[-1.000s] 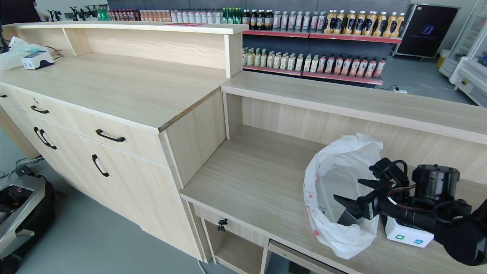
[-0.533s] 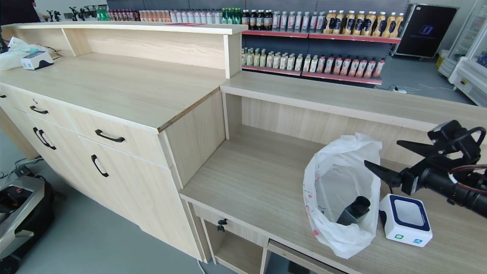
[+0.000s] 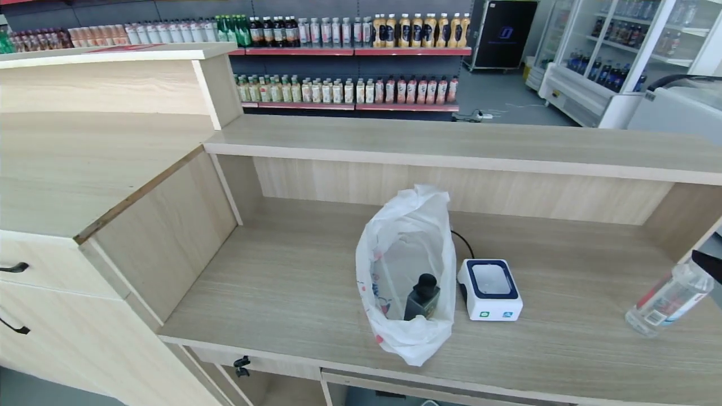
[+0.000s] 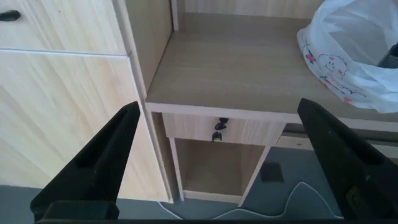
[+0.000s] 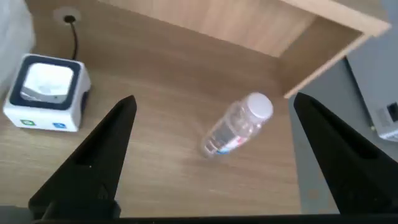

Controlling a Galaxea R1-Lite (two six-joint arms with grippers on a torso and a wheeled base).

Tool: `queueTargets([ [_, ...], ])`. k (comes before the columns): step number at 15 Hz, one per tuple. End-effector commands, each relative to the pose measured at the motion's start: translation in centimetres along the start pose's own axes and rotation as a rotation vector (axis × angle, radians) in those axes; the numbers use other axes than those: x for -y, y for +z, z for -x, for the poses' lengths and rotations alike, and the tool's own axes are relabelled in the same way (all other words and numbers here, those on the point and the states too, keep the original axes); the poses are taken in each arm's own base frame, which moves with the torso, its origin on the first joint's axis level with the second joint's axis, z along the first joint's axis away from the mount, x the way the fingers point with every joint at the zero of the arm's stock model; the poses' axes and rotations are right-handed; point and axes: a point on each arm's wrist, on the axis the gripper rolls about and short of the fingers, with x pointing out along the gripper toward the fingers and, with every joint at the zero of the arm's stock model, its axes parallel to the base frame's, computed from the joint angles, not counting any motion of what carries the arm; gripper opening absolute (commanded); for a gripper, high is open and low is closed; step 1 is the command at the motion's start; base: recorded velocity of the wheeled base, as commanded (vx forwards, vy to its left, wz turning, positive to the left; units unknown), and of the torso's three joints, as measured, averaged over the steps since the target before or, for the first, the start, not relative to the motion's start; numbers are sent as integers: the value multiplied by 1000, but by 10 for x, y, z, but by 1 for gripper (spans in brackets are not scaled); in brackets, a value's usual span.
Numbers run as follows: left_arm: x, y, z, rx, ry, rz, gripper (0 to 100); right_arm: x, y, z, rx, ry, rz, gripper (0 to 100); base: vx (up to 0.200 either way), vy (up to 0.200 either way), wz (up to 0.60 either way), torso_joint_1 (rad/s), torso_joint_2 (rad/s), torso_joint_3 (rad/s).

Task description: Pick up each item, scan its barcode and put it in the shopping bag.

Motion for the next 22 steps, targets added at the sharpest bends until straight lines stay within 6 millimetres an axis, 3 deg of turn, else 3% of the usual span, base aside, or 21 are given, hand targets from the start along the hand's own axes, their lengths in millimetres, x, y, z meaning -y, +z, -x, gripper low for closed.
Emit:
queueTargets([
  [1, 0, 0, 0, -1, 0, 0, 100, 12, -12, 17, -87, -116, -18, 100, 0, 0, -600, -2, -2, -2],
  [4, 0, 0, 0, -1, 0, 0, 100, 28, -32, -8, -179, -152, -91, 100, 0, 0, -600, 1, 1, 4],
  [7, 0, 0, 0, -1, 0, 0, 100, 40, -60, -41, -220, -142, -166, 100, 0, 0, 0, 0, 0, 0],
  [11, 0, 0, 0, -1, 0, 2, 100, 44, -91, -83, -134, 169, -227, 100, 0, 0, 0, 0, 0, 0],
  [16, 0, 0, 0, -1, 0, 2, 100, 29, -91, -131, -103, 300, -194, 100, 0, 0, 0, 0, 0, 0],
  [22, 0, 0, 0, -1, 0, 2, 100, 10, -93, -170, -30, 375, -135, 100, 0, 0, 0, 0, 0, 0],
])
